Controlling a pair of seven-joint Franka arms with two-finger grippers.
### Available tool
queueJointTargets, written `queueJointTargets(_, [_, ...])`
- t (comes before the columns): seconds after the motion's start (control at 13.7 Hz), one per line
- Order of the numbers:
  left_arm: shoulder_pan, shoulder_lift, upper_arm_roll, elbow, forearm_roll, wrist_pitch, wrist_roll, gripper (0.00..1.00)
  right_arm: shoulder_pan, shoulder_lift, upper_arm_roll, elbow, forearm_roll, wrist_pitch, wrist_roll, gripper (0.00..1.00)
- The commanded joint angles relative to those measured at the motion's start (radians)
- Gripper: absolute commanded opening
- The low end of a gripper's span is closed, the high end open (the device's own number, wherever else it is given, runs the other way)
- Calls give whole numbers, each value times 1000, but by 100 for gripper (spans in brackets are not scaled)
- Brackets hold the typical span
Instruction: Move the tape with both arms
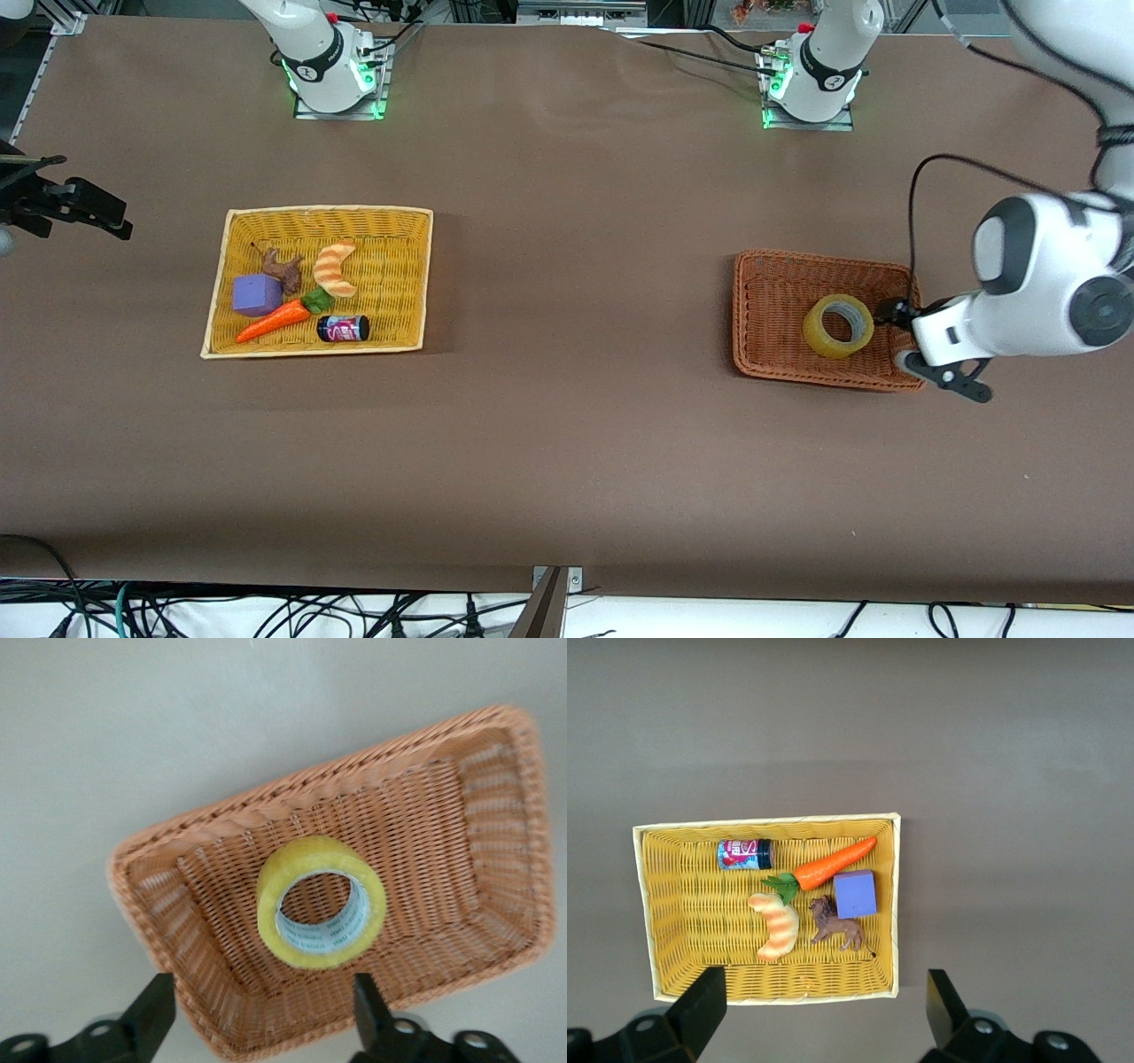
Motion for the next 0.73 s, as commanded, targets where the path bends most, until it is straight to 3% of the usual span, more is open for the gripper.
queueJointTargets(0.0, [-7,-99,-9,58,11,-80,-46,100,-2,10,-2,28,18,-18,-14,100])
queueJointTargets(0.22, [-7,-152,-54,156,13,-267,-64,100,-2,10,-2,28,18,-18,-14,100])
queueJointTargets(0.44, [-21,-234,-52,138,-7,-263,-96,100,-2,10,-2,28,18,-18,-14,100])
queueJointTargets(0.58, [-28,-322,-49,50,-10,-207,-237,100,-2,10,-2,28,10,-18,-15,100])
queueJointTargets(0.66, [-72,-382,-34,-42,-7,-144,-295,100,-3,10,-2,28,15,-18,-14,100])
